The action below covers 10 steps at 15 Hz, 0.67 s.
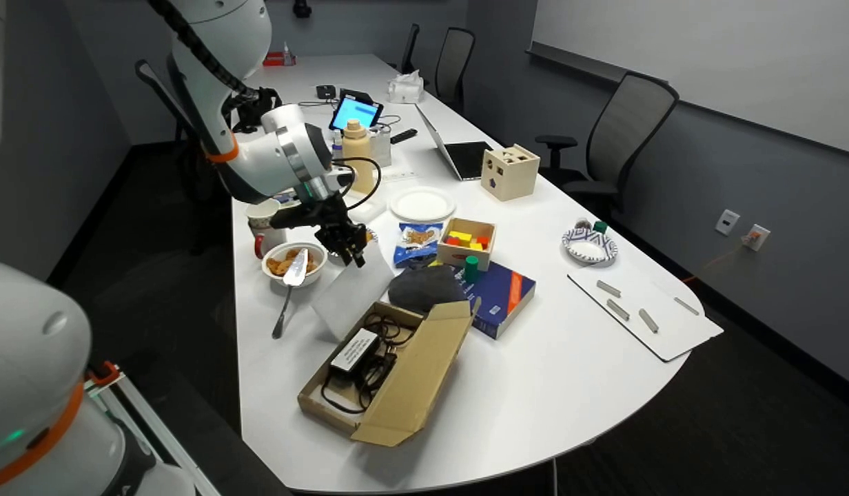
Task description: Remove the foam from the box
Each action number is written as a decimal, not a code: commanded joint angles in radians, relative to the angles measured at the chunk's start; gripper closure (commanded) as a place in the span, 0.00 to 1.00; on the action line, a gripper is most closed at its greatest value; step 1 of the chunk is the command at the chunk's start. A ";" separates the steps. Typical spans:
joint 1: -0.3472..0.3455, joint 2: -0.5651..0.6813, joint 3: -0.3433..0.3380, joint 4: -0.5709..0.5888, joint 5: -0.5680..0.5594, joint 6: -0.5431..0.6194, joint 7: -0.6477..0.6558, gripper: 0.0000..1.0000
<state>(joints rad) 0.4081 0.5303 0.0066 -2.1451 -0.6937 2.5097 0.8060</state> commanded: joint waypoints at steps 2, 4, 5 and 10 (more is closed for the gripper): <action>0.009 0.045 -0.028 0.050 -0.008 0.052 0.039 0.24; 0.007 0.048 -0.029 0.056 0.003 0.065 0.034 0.09; 0.006 0.046 -0.029 0.057 0.008 0.069 0.030 0.02; -0.022 -0.003 0.007 0.033 0.084 0.108 -0.031 0.00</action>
<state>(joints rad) 0.4039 0.5650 -0.0064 -2.0943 -0.6640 2.5890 0.8171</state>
